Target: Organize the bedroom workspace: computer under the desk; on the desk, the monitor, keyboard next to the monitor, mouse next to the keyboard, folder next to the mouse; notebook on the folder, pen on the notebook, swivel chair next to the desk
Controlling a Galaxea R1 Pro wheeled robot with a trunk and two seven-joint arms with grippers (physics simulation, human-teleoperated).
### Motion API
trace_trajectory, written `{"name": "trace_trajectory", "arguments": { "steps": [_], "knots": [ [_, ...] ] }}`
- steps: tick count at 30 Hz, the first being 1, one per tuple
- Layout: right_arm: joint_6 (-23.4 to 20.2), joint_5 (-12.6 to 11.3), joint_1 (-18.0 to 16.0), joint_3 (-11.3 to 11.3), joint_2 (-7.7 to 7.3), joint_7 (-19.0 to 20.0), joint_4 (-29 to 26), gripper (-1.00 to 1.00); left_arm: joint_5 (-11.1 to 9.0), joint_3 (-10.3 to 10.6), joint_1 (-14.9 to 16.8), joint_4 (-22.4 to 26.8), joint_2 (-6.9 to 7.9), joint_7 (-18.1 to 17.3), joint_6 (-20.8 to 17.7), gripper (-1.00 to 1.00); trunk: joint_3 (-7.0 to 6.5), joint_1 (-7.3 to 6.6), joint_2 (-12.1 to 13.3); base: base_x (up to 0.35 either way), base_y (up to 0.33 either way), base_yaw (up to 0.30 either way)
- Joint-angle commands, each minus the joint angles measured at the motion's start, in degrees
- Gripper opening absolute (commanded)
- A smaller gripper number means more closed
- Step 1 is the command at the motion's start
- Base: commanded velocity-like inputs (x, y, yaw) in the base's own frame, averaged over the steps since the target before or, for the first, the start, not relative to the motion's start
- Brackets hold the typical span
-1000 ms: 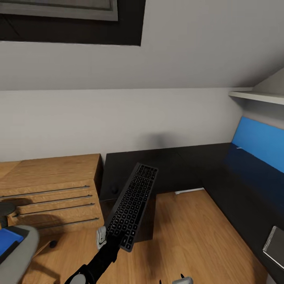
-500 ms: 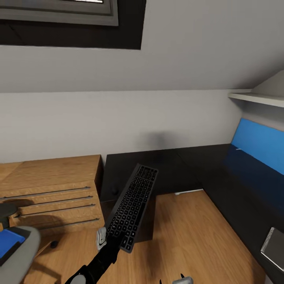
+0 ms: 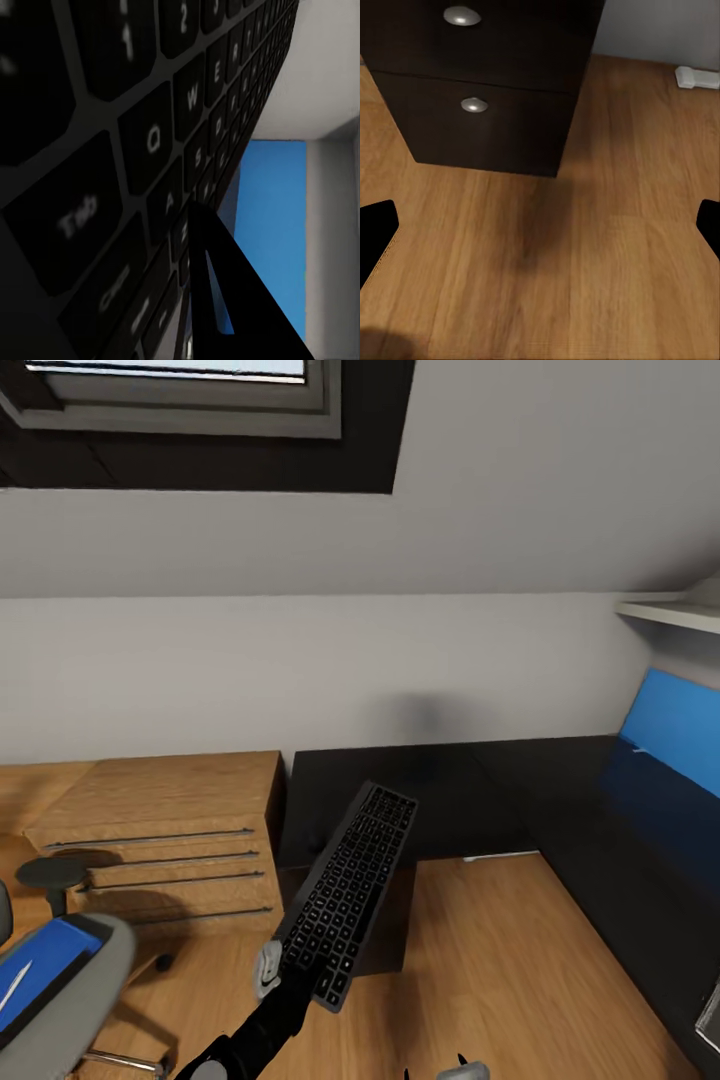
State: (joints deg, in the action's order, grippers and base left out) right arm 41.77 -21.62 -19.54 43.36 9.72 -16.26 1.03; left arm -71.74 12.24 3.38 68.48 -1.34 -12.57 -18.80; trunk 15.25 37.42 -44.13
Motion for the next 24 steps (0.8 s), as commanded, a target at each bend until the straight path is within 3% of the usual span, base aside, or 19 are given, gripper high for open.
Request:
{"name": "trace_trajectory", "arguments": {
  "steps": [1,12,14,17,24],
  "knots": [
    [0.15,-0.18,-0.05,0.49,0.04,-0.35,0.11,1.00,-0.49,0.13,0.05,-0.02,0.02,-0.05,-0.32,-1.00,-0.11,-0.22,0.36,0.000,0.000,0.271],
    [0.01,-0.18,-0.04,0.44,-0.03,-0.29,0.07,1.00,0.23,1.12,0.05,-0.02,0.22,-0.08,-0.36,-1.00,-2.08,-2.63,4.77,0.000,0.000,0.274],
    [0.03,-0.18,-0.01,0.45,-0.04,-0.27,0.04,1.00,2.71,1.10,0.05,0.23,0.62,-0.10,-0.44,-1.00,-2.44,-3.07,5.57,0.000,0.000,0.275],
    [0.04,-0.18,-0.04,0.48,-0.01,-0.27,0.08,1.00,7.22,0.97,0.05,1.69,3.00,-0.15,-0.71,-1.00,-2.98,-3.73,6.77,0.000,0.000,0.275],
    [0.06,-0.18,-0.04,0.49,0.03,-0.26,0.11,1.00,9.82,1.56,0.05,6.48,6.38,-0.17,-1.87,-1.00,-4.18,-5.27,9.58,0.000,0.000,0.197]
  ]
}}
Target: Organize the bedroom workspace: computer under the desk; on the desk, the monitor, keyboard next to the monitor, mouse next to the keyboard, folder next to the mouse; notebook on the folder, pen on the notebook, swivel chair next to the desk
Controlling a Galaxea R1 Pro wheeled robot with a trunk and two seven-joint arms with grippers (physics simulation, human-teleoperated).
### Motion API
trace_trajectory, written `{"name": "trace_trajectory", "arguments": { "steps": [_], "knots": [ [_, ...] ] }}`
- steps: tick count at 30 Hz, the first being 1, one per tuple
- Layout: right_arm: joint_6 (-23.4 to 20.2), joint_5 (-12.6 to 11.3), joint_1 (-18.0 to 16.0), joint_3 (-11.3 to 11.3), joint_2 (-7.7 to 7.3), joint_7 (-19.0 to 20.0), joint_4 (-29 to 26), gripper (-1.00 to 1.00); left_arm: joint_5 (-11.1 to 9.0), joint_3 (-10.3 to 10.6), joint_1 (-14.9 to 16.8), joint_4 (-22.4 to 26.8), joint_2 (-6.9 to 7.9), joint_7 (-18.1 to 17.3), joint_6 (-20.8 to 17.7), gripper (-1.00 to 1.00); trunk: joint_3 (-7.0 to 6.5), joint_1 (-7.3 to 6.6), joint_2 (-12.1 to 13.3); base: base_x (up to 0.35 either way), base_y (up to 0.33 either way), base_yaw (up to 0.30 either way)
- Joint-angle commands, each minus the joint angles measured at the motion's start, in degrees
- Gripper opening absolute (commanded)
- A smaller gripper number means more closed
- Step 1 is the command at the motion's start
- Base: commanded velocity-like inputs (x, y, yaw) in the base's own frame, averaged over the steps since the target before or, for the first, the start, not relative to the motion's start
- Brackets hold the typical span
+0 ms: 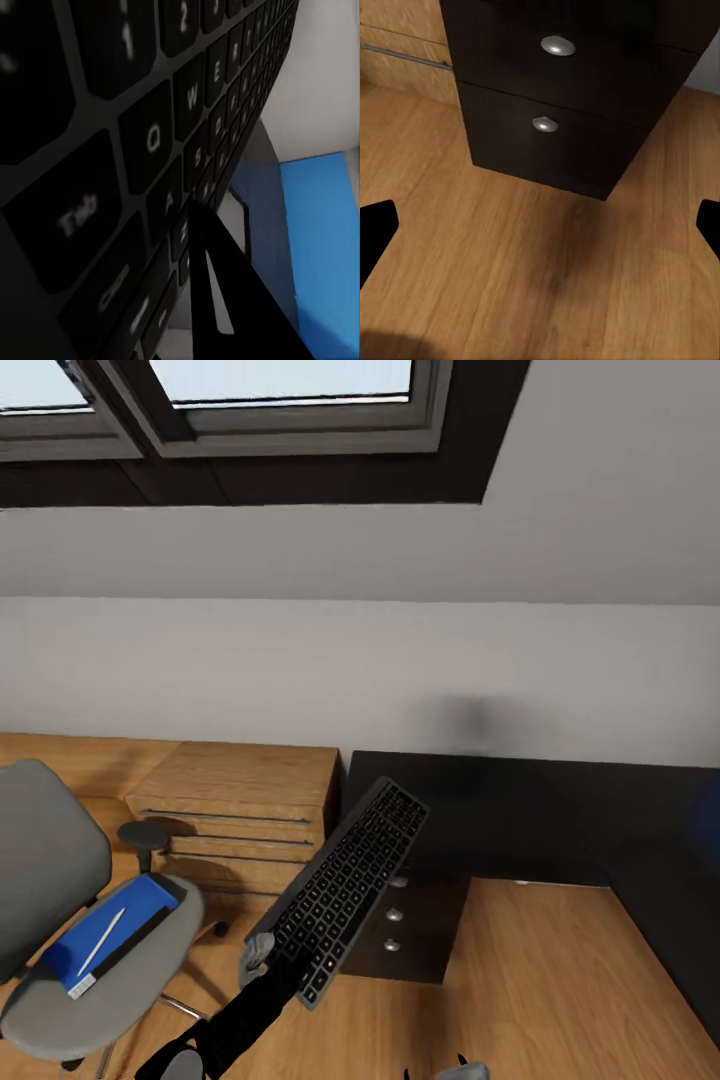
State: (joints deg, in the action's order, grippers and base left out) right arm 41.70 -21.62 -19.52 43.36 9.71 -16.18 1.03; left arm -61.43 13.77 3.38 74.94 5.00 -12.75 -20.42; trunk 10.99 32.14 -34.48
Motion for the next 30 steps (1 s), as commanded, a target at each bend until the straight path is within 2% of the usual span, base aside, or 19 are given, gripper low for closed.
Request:
{"name": "trace_trajectory", "arguments": {
  "steps": [1,4,6,9,11,12,17,24,30],
  "knots": [
    [0.14,-0.18,-0.05,0.49,0.04,-0.34,0.11,1.00,-0.30,0.19,0.05,0.37,0.41,0.01,-1.27,-1.00,-0.09,-0.21,0.34,0.000,0.000,0.063],
    [0.14,-0.18,-0.05,0.49,0.03,-0.34,0.11,1.00,-0.05,0.27,0.05,0.67,0.91,0.01,-3.22,-1.00,-0.62,-0.87,1.54,0.000,0.000,0.041],
    [0.14,-0.18,-0.03,0.49,-0.01,-0.34,0.11,1.00,0.10,0.15,0.05,0.83,1.78,0.00,-5.26,-1.00,-0.97,-1.31,2.34,0.000,0.000,0.019],
    [0.17,-0.18,-0.04,0.49,-0.03,-0.34,0.11,1.00,0.16,0.01,0.05,0.94,4.63,0.00,-7.26,-1.00,-1.51,-1.96,3.55,0.000,0.000,0.008],
    [0.16,-0.18,-0.03,0.49,-0.03,-0.34,0.11,1.00,0.18,0.01,0.05,0.96,5.64,0.00,-7.61,-1.00,-1.87,-2.40,4.35,0.000,0.000,0.004],
    [0.16,-0.18,-0.04,0.49,-0.04,-0.34,0.11,1.00,0.16,-0.08,0.05,0.92,6.99,0.00,-7.79,-1.00,-2.05,-2.62,4.75,0.000,0.000,0.001],
    [0.14,-0.18,-0.01,0.49,0.03,-0.34,0.11,1.00,-0.05,-0.67,0.05,0.21,7.94,-0.03,-7.64,-1.00,-2.94,-3.72,6.75,0.000,0.000,0.000],
    [0.08,-0.18,-0.03,0.49,0.01,-0.28,0.11,1.00,0.11,-0.99,0.05,-1.71,8.20,0.00,-7.47,-1.00,-4.20,-5.26,9.56,0.000,0.000,0.000],
    [0.06,-0.18,-0.04,0.49,-0.02,-0.25,0.12,1.00,-0.06,-1.29,0.05,-4.59,8.33,-0.16,-7.44,-1.00,-4.20,-5.26,9.56,0.000,0.000,0.000]
  ]
}}
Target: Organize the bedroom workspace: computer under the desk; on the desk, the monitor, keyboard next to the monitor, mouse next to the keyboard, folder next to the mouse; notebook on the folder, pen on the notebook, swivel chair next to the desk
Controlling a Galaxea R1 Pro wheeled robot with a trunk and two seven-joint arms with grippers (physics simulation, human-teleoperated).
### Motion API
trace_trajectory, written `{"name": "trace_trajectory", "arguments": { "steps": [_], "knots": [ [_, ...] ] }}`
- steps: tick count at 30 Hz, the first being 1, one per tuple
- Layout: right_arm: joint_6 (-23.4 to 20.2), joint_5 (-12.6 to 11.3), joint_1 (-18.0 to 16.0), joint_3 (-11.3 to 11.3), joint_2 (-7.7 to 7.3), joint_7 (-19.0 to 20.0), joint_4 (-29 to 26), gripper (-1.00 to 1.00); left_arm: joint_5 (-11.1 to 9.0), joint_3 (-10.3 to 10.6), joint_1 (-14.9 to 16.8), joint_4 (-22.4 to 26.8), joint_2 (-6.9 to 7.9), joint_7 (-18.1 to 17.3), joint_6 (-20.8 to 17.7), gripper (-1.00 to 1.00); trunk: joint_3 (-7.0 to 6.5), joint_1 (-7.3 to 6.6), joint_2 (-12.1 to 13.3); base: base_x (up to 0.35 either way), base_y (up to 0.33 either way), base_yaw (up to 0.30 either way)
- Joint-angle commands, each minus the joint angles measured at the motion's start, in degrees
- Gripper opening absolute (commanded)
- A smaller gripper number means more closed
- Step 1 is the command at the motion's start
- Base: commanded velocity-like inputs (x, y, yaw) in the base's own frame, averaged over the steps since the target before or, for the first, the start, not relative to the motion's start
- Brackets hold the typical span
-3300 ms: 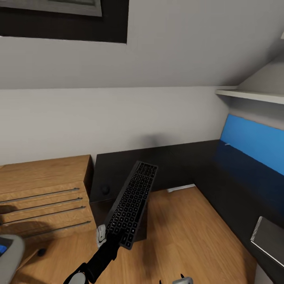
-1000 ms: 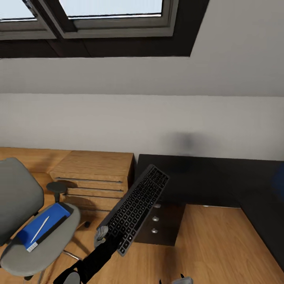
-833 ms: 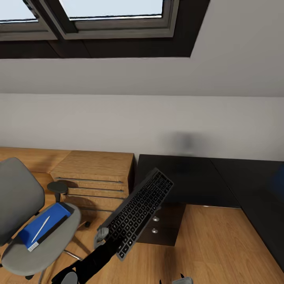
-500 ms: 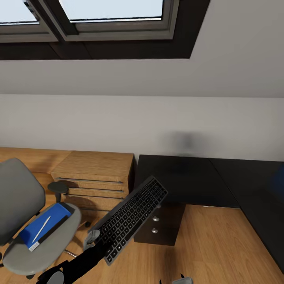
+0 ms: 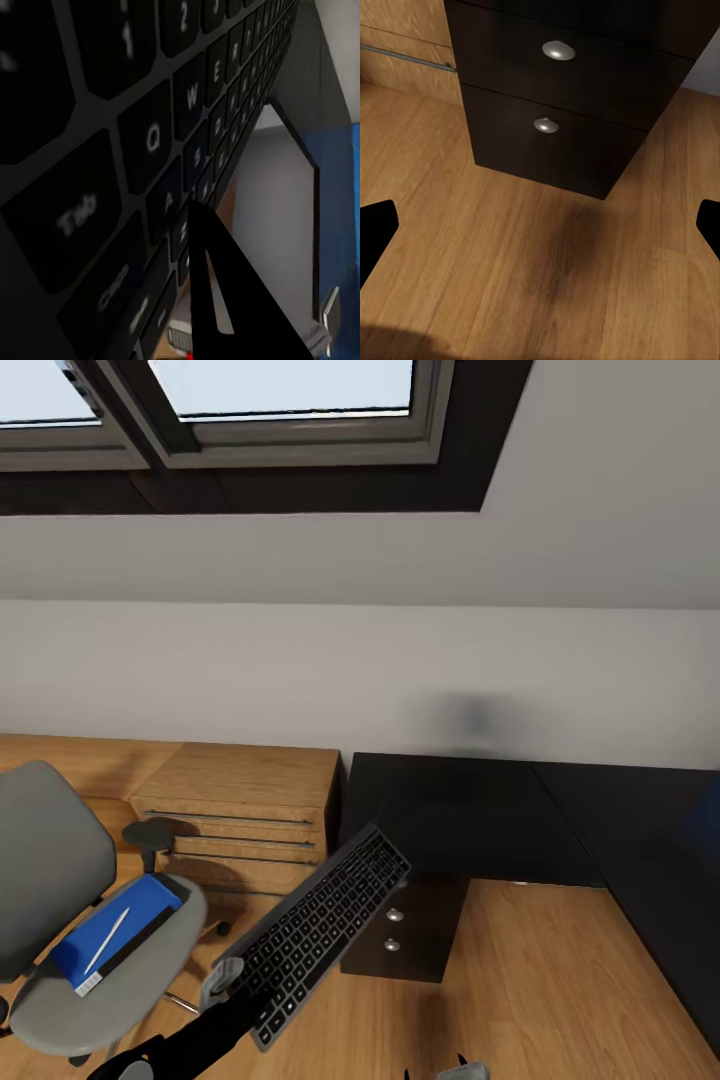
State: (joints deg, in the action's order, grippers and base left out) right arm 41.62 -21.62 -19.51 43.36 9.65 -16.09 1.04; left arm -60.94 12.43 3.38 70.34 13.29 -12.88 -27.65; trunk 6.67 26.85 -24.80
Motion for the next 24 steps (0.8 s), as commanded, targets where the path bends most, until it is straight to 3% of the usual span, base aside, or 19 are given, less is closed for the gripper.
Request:
{"name": "trace_trajectory", "arguments": {
  "steps": [1,11,24],
  "knots": [
    [0.13,-0.18,-0.07,0.49,0.03,-0.34,0.11,1.00,-0.59,0.02,0.05,-0.27,0.08,-0.04,-0.22,-1.00,0.12,0.03,-0.12,0.000,0.000,0.000],
    [0.12,-0.18,-0.06,0.49,0.11,-0.42,0.11,1.00,-0.56,0.15,0.05,-2.62,0.39,-0.13,-0.21,-1.00,0.12,0.03,-0.12,-0.021,0.000,0.000],
    [0.05,-0.18,-0.03,0.49,0.11,-0.42,0.10,1.00,-0.51,0.44,0.05,-2.75,0.26,-0.12,-0.22,-1.00,0.12,0.03,-0.12,-0.274,-0.060,0.000]
  ]
}}
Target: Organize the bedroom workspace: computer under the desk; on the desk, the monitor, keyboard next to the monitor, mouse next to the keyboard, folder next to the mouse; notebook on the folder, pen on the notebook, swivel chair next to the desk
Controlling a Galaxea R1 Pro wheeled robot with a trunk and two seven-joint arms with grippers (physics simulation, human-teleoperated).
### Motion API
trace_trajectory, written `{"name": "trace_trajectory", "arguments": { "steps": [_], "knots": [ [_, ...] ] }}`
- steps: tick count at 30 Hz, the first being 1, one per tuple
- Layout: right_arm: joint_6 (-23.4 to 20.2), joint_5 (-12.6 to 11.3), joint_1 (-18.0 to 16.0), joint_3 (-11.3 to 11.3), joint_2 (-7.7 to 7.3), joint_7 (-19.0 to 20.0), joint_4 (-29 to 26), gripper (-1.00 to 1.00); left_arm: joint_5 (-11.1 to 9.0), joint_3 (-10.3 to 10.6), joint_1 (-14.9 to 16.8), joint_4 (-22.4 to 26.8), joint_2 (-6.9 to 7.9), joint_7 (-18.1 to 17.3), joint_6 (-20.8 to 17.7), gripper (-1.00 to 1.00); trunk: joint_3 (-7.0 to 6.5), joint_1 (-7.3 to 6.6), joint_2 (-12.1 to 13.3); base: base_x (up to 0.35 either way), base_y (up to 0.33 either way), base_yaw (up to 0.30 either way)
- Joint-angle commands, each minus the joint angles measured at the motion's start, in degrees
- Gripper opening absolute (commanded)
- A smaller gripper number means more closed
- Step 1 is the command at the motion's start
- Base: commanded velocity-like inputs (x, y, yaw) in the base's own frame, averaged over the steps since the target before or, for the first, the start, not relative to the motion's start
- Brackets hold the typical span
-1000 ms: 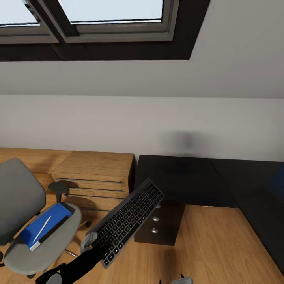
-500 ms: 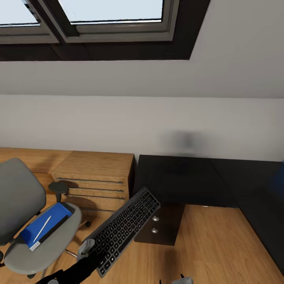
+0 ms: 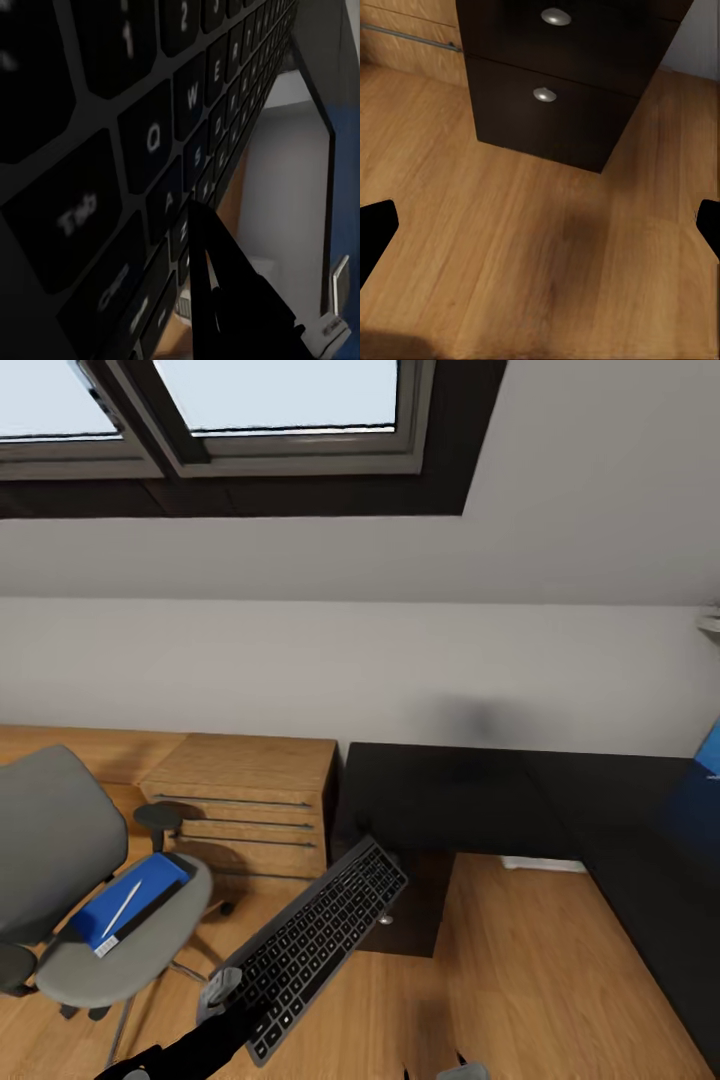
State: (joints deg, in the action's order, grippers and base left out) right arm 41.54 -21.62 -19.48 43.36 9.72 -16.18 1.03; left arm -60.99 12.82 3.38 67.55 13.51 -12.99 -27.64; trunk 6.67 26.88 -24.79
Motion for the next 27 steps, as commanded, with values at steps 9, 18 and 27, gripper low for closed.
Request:
{"name": "trace_trajectory", "arguments": {
  "steps": [9,18,27],
  "knots": [
    [0.12,-0.18,-0.11,0.49,0.07,-0.28,0.12,1.00,-0.45,0.33,0.05,0.04,-0.12,0.07,-0.22,-1.00,0.12,0.00,-0.12,-0.285,-0.185,0.000],
    [0.12,-0.18,-0.11,0.49,0.04,-0.25,0.15,1.00,-0.52,0.36,0.05,-0.03,-0.21,0.07,-0.22,-1.00,0.12,0.00,-0.12,-0.284,-0.111,0.000],
    [0.12,-0.18,-0.11,0.52,0.08,-0.25,0.17,1.00,-0.57,0.36,0.05,-0.07,-0.20,0.07,-0.22,-1.00,0.12,0.00,-0.12,-0.329,-0.010,0.000]
  ]
}}
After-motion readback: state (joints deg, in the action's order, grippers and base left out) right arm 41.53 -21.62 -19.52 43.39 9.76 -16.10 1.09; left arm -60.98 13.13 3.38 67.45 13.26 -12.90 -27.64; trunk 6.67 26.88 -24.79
